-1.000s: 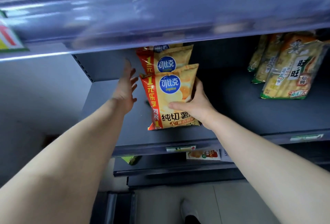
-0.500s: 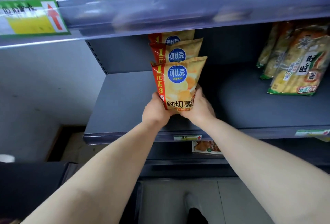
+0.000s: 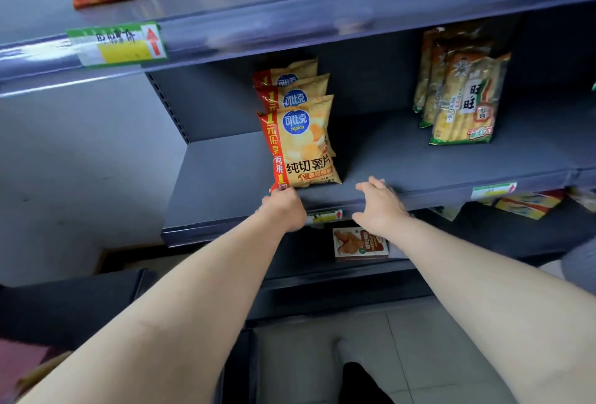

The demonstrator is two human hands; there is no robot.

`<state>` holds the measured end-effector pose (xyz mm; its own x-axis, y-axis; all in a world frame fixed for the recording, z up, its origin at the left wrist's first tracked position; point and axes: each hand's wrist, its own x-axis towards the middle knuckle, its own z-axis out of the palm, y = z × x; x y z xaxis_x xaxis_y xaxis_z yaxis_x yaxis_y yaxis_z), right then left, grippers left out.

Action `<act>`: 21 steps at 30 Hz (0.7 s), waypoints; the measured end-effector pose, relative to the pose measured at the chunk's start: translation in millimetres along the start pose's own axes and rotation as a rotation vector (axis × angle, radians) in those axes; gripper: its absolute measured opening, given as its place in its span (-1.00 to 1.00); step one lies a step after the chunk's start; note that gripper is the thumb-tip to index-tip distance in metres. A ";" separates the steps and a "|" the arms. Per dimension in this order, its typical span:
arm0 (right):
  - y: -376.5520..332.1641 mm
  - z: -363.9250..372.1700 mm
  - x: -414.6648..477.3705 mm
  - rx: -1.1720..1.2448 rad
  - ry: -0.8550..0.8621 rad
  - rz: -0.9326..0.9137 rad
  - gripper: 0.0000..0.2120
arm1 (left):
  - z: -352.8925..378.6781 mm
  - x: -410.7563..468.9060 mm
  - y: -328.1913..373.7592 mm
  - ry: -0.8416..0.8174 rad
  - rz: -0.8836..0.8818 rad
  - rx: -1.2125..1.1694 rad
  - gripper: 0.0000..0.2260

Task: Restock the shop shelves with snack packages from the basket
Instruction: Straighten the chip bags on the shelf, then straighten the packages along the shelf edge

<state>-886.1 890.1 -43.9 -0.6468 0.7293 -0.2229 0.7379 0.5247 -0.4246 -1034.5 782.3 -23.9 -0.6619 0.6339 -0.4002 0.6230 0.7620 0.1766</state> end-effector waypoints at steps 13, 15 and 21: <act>77.5 -62.9 -50.6 -0.116 0.130 0.143 -0.41 | 2.4 -47.5 99.2 -0.018 0.341 0.121 -0.47; 90.6 -75.5 -44.5 -0.096 0.146 0.151 -0.41 | 1.2 -42.7 117.6 0.000 0.347 0.087 -0.44; 137.1 -112.8 -8.8 0.006 0.176 0.184 -0.42 | -2.5 -15.3 180.9 0.041 0.325 -0.166 -0.49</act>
<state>-757.5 1005.1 -1.1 -0.4578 0.8778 -0.1406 0.8385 0.3738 -0.3964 -912.7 910.8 16.3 -0.4590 0.8485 -0.2634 0.7293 0.5291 0.4337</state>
